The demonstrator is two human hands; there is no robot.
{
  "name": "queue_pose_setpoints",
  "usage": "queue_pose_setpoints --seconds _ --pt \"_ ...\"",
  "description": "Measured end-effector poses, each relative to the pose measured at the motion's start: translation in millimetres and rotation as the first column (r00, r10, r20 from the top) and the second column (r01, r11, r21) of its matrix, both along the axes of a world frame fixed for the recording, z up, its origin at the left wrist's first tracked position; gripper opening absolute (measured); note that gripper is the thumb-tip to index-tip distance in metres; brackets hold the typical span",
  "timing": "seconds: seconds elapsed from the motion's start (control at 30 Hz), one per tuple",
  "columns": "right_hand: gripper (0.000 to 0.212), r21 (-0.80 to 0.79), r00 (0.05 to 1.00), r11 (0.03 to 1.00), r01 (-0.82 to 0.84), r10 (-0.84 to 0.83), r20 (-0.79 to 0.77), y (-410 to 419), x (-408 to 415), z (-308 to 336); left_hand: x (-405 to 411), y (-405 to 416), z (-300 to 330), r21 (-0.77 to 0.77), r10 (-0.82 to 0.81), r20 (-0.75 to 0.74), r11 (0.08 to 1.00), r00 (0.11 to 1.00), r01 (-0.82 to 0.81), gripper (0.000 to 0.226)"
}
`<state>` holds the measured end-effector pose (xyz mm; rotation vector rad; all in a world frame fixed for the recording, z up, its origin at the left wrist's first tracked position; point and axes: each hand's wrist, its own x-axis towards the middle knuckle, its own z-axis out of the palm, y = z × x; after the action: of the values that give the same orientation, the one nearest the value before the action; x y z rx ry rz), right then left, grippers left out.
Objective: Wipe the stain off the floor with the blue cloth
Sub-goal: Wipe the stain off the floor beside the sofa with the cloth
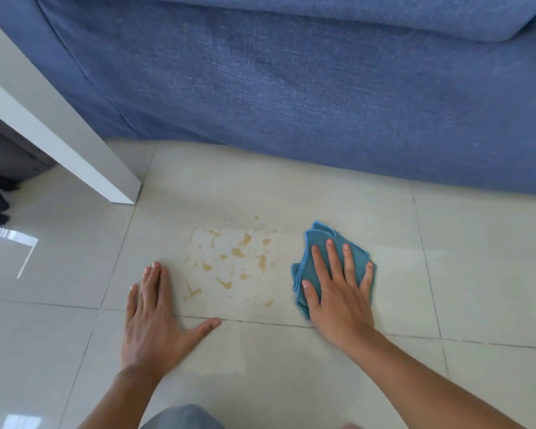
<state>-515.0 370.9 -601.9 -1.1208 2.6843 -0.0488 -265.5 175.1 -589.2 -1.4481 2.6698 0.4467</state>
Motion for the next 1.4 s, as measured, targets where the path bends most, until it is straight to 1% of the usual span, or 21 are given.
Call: queue_pose_setpoints --seconds 0.1,0.13,0.2,0.27,0.33,0.4,0.47,0.53,0.63,0.7,0.77,0.87,0.9,1.0,1.03,1.07,1.13,1.2,1.23,1.3,1.4 --pt "0.07 0.001 0.984 0.985 -0.174 0.174 0.029 -6 34 -2 -2 -1 3 0.007 -0.008 -0.005 1.0 1.0 0.008 0.142" --pt "0.07 -0.011 0.972 0.973 -0.229 0.229 0.05 -17 35 -2 -2 0 3 0.011 -0.007 -0.008 1.0 1.0 0.007 0.141" --pt "0.071 -0.033 0.959 0.961 -0.276 0.277 0.061 -42 23 0 -2 1 3 0.008 -0.002 -0.021 1.0 1.0 0.002 0.141" --pt "0.071 -0.001 0.972 0.973 -0.231 0.231 0.044 -55 1 -1 -1 1 4 0.014 -0.005 -0.021 1.0 1.0 0.005 0.141" --pt "0.07 0.03 0.995 0.995 -0.096 0.096 0.014 -46 -10 -4 1 0 5 0.028 -0.007 -0.022 1.0 1.0 0.007 0.141" --pt "0.07 0.0 1.0 1.0 -0.009 0.009 -0.009 -31 5 -4 2 2 5 0.03 -0.003 -0.024 1.0 1.0 0.004 0.141" --pt "0.07 -0.014 0.999 0.999 -0.042 0.042 0.012 -23 32 -3 2 1 6 0.018 -0.001 -0.028 1.0 1.0 0.002 0.141" --pt "0.07 0.001 0.989 0.99 -0.142 0.142 0.039 -23 44 -4 1 0 6 0.015 -0.007 -0.032 1.0 0.999 0.007 0.141" --pt "0.072 0.008 0.967 0.969 -0.247 0.246 0.061 -37 17 2 1 0 5 0.005 -0.011 -0.023 1.0 1.0 0.011 0.141" --pt "0.072 0.014 0.977 0.978 -0.209 0.208 0.053 -46 -8 4 0 0 4 0.003 -0.013 -0.019 1.0 1.0 0.013 0.141" --pt "0.071 0.059 0.987 0.989 -0.137 0.131 0.096 -61 -23 6 0 0 4 0.001 -0.015 -0.013 1.0 1.0 0.015 0.142" --pt "0.07 0.058 0.985 0.992 -0.116 0.107 0.134 -76 -15 9 0 1 3 0.0 -0.014 -0.006 1.0 1.0 0.014 0.142" --pt "0.07 0.04 0.981 0.987 -0.153 0.147 0.127 -72 -9 9 1 1 2 -0.003 -0.015 -0.007 1.0 1.0 0.015 0.141" --pt "0.07 0.001 0.937 0.939 -0.345 0.344 0.059 -30 0 9 2 1 2 0.004 -0.014 -0.005 1.0 1.0 0.014 0.141" --pt "0.07 0.001 0.936 0.936 -0.351 0.351 0.042 -20 -8 8 2 0 1 0.0 -0.012 -0.011 1.0 1.0 0.012 0.141" --pt "0.07 0.002 0.948 0.948 -0.319 0.318 0.022 -16 -20 6 2 -1 1 -0.002 -0.013 -0.014 1.0 1.0 0.013 0.141" --pt "0.072 0.026 0.98 0.98 -0.198 0.198 -0.001 -24 -43 5 1 0 1 0.002 -0.024 -0.003 1.0 1.0 0.024 0.141" --pt "0.072 0.069 0.995 0.992 -0.103 0.102 0.024 -41 -50 5 2 0 0 -0.006 -0.025 -0.012 1.0 1.0 0.025 0.141" --pt "0.071 0.073 0.995 0.993 -0.093 0.09 0.044 -47 -46 5 1 0 1 -0.004 -0.024 -0.01 1.0 1.0 0.024 0.141" --pt "0.071 0.059 0.988 0.988 -0.141 0.137 0.063 -46 -26 8 1 0 1 -0.002 -0.024 -0.005 1.0 1.0 0.024 0.141" --pt "0.071 0.027 0.96 0.961 -0.276 0.273 0.063 -16 -5 9 1 0 1 0.001 -0.016 -0.005 1.0 1.0 0.016 0.141"
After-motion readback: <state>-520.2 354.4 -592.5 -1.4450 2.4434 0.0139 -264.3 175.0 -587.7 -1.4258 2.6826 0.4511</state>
